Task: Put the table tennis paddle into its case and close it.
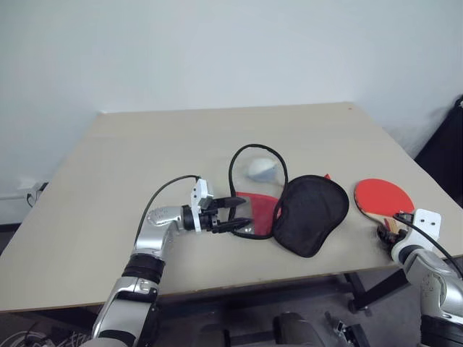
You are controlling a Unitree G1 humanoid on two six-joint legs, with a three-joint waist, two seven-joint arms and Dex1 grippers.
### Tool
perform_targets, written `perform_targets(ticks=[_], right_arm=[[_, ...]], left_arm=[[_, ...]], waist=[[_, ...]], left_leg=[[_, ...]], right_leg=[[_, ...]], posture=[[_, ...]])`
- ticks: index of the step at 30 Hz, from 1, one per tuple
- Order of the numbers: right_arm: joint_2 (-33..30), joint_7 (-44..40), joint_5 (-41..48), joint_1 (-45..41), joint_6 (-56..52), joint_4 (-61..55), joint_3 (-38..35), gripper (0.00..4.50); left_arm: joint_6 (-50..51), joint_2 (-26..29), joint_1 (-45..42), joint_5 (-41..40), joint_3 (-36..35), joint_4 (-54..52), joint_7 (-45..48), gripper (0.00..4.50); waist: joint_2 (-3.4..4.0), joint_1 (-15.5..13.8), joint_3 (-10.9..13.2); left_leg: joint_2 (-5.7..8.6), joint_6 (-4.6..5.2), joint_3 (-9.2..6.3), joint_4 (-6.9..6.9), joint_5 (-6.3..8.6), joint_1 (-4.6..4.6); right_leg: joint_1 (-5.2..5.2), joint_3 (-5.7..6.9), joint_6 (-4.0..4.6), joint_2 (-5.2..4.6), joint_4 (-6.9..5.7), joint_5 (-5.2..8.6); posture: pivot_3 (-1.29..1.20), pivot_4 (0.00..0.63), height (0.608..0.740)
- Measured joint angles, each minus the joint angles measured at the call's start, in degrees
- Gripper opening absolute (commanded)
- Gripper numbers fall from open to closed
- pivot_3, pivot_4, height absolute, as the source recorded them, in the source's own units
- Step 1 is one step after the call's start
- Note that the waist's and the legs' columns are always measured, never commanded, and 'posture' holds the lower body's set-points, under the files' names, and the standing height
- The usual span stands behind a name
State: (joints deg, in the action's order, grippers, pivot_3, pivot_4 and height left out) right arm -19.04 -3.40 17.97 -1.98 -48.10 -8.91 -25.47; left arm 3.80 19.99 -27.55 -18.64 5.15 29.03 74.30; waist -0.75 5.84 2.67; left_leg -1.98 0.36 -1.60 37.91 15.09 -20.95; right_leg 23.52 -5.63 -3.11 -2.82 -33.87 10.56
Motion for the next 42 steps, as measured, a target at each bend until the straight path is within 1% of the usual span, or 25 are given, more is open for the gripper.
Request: perform_targets(ticks=[1, 2, 15, 20, 23, 26, 30, 35, 39, 42], right_arm=[[0.07, 0.05, -0.01, -0.16, 0.11, 0.11, 0.11, 1.29], [0.07, 0.05, -0.01, -0.22, 0.14, 0.19, 0.15, 1.18], [0.73, 1.37, -0.18, -0.54, 0.03, -0.21, 0.45, 1.18], [2.35, 3.83, -0.1, -2.46, -1.46, -1.67, 0.69, 1.18], [2.38, 4.92, 0.05, -3.61, -2.59, -4.29, 0.48, 1.18], [2.25, 5.09, 0.08, -4.5, -2.95, -7.05, 0.25, 1.18], [2.27, 4.94, 1.13, -5.5, -4.6, -11.54, 0.27, 1.18], [2.92, 3.85, 5.47, -7.04, -11.14, -18.42, 0.85, 1.18], [5.71, 3.82, 9.86, -7.87, -18.66, -21.91, 1.09, 1.18], [9.11, 4.04, 13.56, -9.09, -24.45, -24.32, 0.04, 1.18]], left_arm=[[0.0, -0.01, 0.0, 0.02, 0.19, -0.02, 0.0, 3.64], [0.0, -0.02, 0.0, 0.04, 0.27, -0.02, -0.01, 3.64], [-0.24, -0.08, 0.02, 0.28, 0.36, -0.02, -0.56, 3.64], [-0.63, -0.67, 0.02, 0.65, 0.43, 0.0, -0.63, 3.64], [-0.78, -0.77, 0.02, 0.82, 0.43, 0.02, -0.73, 3.64], [-0.98, -1.06, 0.03, 0.86, 0.43, 0.05, -0.8, 3.64], [-1.12, -1.32, 0.06, 0.95, 0.43, 0.08, -0.8, 3.64], [-1.28, -1.59, 0.05, 1.13, 0.46, 0.11, -0.81, 3.64], [-1.33, -1.56, 0.06, 1.16, 0.46, 0.11, -0.81, 3.64], [-1.33, -1.53, 0.06, 1.18, 0.46, 0.1, -0.79, 3.64]], waist=[[0.0, 0.02, 0.0], [0.0, 0.03, 0.0], [0.0, 0.05, 0.01], [0.24, -0.06, 0.12], [0.34, -0.08, 0.15], [0.39, -0.1, 0.12], [0.41, -0.11, 0.13], [0.42, -0.1, 0.12], [0.43, -0.11, 0.12], [0.44, -0.11, 0.12]], left_leg=[[0.0, 0.0, 0.0, -0.01, 0.0, 0.01], [0.0, 0.0, 0.0, -0.02, 0.0, 0.01], [0.0, 0.0, 0.0, -0.02, 0.0, 0.01], [0.0, 0.0, -0.01, -0.08, 0.0, -0.04], [0.0, 0.01, -0.03, -0.12, 0.0, -0.25], [0.01, 0.03, -0.05, -0.08, -0.01, -0.68], [0.01, 0.03, -0.05, -0.09, -0.01, -0.73], [0.01, 0.04, -0.06, -0.05, -0.02, -0.7], [0.01, 0.04, -0.06, -0.01, -0.02, -0.7], [0.01, 0.04, -0.08, -0.01, -0.02, -0.71]], right_leg=[[0.0, 0.0, 0.0, 0.0, 0.0, 0.0], [0.01, 0.0, 0.0, 0.0, -0.01, 0.0], [0.02, 0.0, 0.0, 0.0, -0.01, 0.0], [0.08, 0.0, 0.0, 0.0, -0.02, 0.0], [0.27, 0.01, -0.01, 0.0, -0.02, 0.0], [0.64, 0.02, -0.03, 0.01, -0.05, -0.02], [0.71, 0.01, -0.1, 0.02, -0.06, -0.06], [0.71, 0.01, -0.06, 0.03, -0.14, -0.04], [0.71, 0.01, -0.05, 0.02, -0.18, -0.03], [0.71, 0.02, -0.07, 0.03, -0.19, -0.05]], posture=[[0.0, 0.0, 0.74], [0.0, 0.0, 0.74], [0.0, 0.0, 0.74], [0.0, 0.0, 0.74], [0.0, 0.0, 0.74], [0.0, 0.0, 0.74], [0.0, 0.0, 0.74], [0.0, 0.0, 0.74], [0.0, 0.0, 0.74], [0.0, 0.0, 0.74]])
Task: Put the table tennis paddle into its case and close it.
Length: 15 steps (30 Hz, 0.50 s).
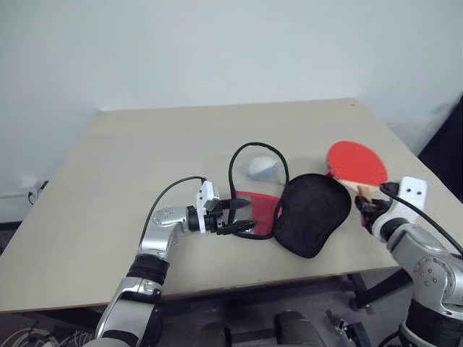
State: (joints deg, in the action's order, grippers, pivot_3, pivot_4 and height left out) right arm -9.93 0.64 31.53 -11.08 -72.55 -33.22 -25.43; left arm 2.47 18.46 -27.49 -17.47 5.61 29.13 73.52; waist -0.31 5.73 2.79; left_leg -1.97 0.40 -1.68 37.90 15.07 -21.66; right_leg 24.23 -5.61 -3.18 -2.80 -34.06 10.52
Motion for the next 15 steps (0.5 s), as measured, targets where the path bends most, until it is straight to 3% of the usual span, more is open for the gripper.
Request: perform_targets(ticks=[15], right_arm=[[11.33, 2.28, 2.73, -3.39, -19.41, -5.78, -7.62, 1.18]], left_arm=[[0.16, 0.25, 0.05, 0.01, 0.03, 0.0, 0.3, 3.64]], waist=[[0.04, -0.36, -0.02]], left_leg=[[0.0, 0.0, -0.04, 0.0, 0.0, -0.01]], right_leg=[[0.06, 0.04, -0.06, 0.0, -0.13, -0.03]], posture=[[0.0, 0.0, 0.74]])
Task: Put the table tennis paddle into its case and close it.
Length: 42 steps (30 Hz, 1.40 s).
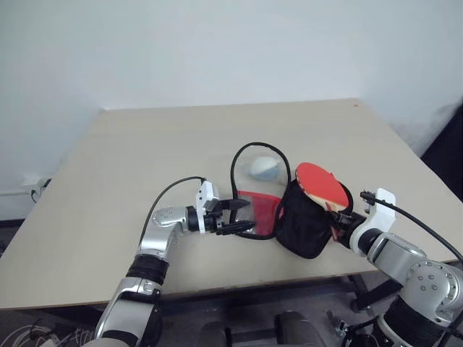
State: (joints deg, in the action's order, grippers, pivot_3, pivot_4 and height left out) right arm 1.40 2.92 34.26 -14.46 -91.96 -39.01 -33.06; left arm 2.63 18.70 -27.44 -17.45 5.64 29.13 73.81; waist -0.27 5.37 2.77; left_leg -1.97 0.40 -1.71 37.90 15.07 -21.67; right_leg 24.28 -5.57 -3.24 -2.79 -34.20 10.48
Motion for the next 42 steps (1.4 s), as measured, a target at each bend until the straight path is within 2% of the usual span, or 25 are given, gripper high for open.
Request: perform_targets(ticks=[13, 28, 42], right_arm=[[4.56, 2.3, -2.76, 1.1, -0.11, -2.02, 0.54, 1.18], [4.77, 4.98, -12.92, -0.76, 0.78, -0.84, 9.13, 1.18], [5.65, 5.79, -18.44, -3.07, 4.59, 3.18, 9.55, 1.18]], left_arm=[[0.13, 0.05, 0.0, 0.0, 0.36, -0.01, 0.15, 3.64], [0.46, 0.31, 0.0, 0.02, 0.8, -0.01, 0.12, 3.64], [0.46, 0.05, 0.0, 0.03, 0.91, -0.05, -0.04, 3.64]], waist=[[0.0, 0.05, 0.0], [0.0, 0.12, 0.0], [0.0, -0.04, 0.0]], left_leg=[[0.0, 0.01, -0.07, 0.13, -0.01, 0.09], [0.0, 0.0, -0.08, 0.22, -0.01, 0.06], [0.02, 0.0, -0.13, 0.26, -0.01, 0.04]], right_leg=[[0.11, 0.02, 0.02, 0.03, -0.56, 0.05], [0.1, 0.02, 0.02, 0.03, -0.55, 0.05], [0.07, 0.04, 0.03, 0.03, -0.54, 0.05]], posture=[[0.0, 0.0, 0.74], [0.0, 0.0, 0.74], [0.0, 0.0, 0.74]])
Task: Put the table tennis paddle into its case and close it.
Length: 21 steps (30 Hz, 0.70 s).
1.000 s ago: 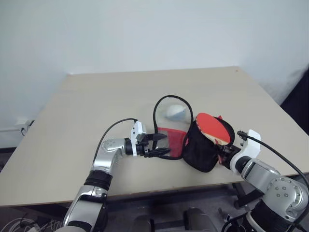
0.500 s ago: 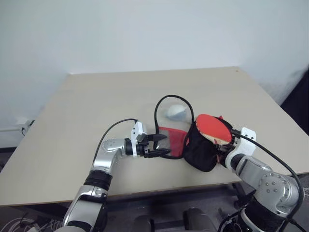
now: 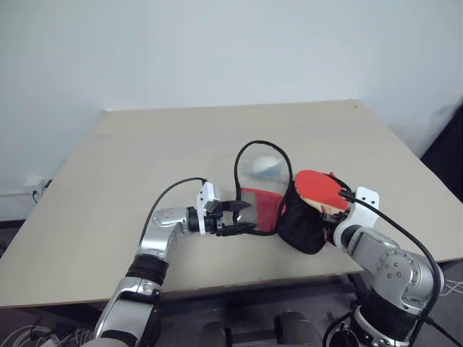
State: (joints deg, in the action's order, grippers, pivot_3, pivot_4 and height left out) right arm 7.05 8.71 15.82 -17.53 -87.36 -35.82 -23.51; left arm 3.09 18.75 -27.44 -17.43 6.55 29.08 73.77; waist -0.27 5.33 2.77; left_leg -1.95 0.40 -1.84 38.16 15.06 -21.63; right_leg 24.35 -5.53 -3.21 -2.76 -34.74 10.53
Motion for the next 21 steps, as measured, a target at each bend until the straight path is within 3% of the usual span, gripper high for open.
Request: perform_targets(ticks=[14, 21], right_arm=[[0.0, 2.27, -2.49, -2.95, 7.78, 9.68, -0.82, 1.18], [-0.79, 2.34, -2.6, -3.52, 6.5, 9.67, -0.59, 1.18]], left_arm=[[-0.1, -0.79, -0.01, 0.79, 0.44, 0.0, -0.24, 3.64], [-0.39, -0.84, -0.01, 0.84, 0.44, 0.0, -0.41, 3.64]], waist=[[-0.03, -0.25, -0.02], [-0.03, -0.39, -0.02]], left_leg=[[0.03, 0.0, -0.07, 0.16, 0.0, 0.0], [0.03, 0.01, -0.09, 0.15, -0.01, 0.0]], right_leg=[[-0.15, 0.02, 0.03, -0.01, 0.01, 0.02], [-0.13, 0.03, 0.05, -0.01, -0.01, 0.03]], posture=[[0.0, 0.0, 0.74], [0.0, 0.0, 0.74]])
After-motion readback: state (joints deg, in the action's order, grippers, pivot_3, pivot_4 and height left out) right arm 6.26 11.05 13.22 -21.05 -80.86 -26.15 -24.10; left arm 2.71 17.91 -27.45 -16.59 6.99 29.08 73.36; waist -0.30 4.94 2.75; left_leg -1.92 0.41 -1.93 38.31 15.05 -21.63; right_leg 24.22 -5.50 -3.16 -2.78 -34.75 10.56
